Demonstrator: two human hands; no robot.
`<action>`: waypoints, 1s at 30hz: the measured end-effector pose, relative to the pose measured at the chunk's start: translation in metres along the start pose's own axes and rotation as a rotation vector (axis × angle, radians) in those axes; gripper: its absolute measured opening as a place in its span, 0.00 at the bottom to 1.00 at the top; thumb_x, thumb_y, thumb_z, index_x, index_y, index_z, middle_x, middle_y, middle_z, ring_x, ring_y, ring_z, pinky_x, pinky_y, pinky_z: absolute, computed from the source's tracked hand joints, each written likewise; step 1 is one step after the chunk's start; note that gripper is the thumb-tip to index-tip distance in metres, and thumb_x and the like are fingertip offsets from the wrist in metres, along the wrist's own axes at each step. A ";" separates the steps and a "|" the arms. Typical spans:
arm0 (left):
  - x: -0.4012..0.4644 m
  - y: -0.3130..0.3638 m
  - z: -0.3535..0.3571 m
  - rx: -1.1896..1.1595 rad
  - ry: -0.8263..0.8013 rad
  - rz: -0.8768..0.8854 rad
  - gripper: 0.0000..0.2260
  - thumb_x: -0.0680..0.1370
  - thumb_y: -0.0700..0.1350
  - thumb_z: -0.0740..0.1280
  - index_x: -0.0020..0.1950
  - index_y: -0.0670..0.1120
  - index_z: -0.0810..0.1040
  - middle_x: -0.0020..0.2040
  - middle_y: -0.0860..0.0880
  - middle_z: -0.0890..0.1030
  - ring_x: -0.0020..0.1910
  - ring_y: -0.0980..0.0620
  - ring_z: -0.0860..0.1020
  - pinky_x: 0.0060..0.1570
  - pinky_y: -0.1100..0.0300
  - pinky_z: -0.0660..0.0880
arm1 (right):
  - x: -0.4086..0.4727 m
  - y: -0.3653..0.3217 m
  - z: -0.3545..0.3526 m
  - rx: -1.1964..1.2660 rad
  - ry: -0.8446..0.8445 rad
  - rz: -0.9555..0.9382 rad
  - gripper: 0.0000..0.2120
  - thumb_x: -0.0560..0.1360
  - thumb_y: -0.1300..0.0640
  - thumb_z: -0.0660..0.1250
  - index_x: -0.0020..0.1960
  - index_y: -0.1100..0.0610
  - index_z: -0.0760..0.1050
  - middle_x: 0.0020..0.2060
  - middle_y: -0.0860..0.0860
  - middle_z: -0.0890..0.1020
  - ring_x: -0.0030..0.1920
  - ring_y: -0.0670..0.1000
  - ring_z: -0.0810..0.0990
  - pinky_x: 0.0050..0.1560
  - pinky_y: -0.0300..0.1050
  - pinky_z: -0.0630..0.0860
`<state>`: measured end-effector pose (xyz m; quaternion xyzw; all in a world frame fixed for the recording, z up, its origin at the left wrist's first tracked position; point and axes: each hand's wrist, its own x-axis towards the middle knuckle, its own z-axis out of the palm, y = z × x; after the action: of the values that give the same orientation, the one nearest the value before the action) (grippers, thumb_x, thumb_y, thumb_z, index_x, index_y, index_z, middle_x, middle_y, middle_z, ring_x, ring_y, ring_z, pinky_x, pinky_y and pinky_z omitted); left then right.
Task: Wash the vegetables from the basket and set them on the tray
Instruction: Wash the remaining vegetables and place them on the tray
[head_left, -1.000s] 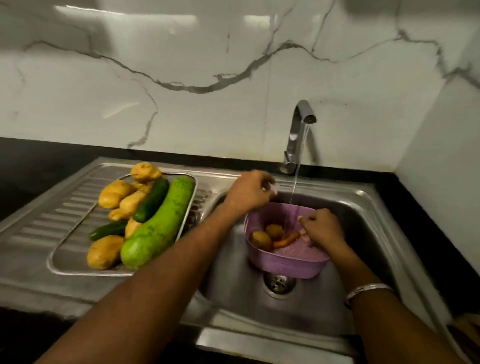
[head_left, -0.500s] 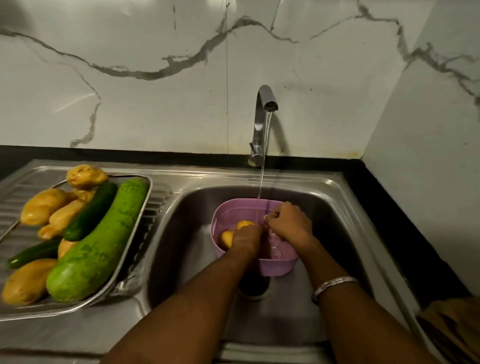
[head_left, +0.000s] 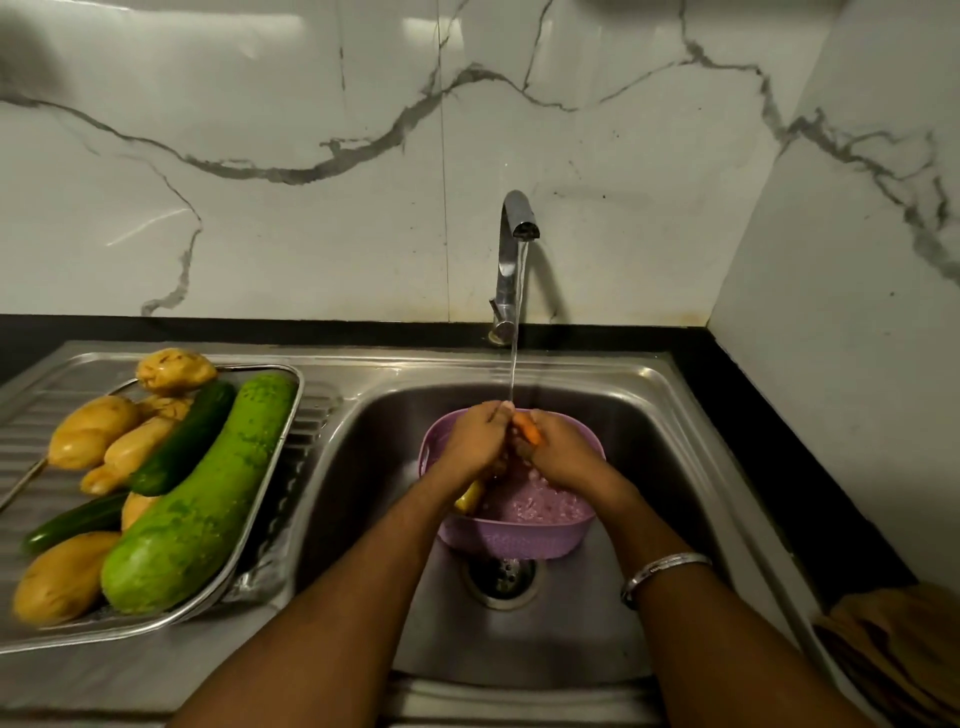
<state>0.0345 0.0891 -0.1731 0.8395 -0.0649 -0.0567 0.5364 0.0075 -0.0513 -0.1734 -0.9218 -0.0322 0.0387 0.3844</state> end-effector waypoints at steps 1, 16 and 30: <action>-0.001 0.002 -0.001 -0.027 0.031 0.013 0.19 0.86 0.50 0.57 0.46 0.42 0.81 0.38 0.39 0.82 0.33 0.47 0.79 0.36 0.50 0.78 | -0.002 -0.004 -0.001 0.049 0.006 -0.014 0.05 0.81 0.53 0.66 0.54 0.45 0.78 0.47 0.47 0.85 0.47 0.51 0.84 0.50 0.54 0.82; -0.022 0.026 0.009 -0.673 -0.030 -0.167 0.13 0.83 0.47 0.65 0.57 0.38 0.82 0.51 0.35 0.83 0.52 0.37 0.82 0.58 0.42 0.79 | 0.003 -0.021 0.000 0.456 -0.008 0.248 0.19 0.80 0.61 0.64 0.67 0.49 0.64 0.38 0.53 0.78 0.28 0.46 0.78 0.25 0.40 0.70; -0.016 0.023 -0.013 -0.567 -0.253 -0.216 0.10 0.81 0.40 0.66 0.59 0.41 0.83 0.48 0.43 0.86 0.45 0.49 0.85 0.44 0.57 0.83 | -0.005 -0.020 -0.004 0.479 -0.066 0.298 0.42 0.80 0.63 0.63 0.82 0.43 0.42 0.37 0.54 0.78 0.29 0.46 0.74 0.24 0.39 0.68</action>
<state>0.0195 0.0940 -0.1460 0.6451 -0.0229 -0.2328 0.7274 0.0020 -0.0408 -0.1562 -0.7974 0.1012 0.1312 0.5802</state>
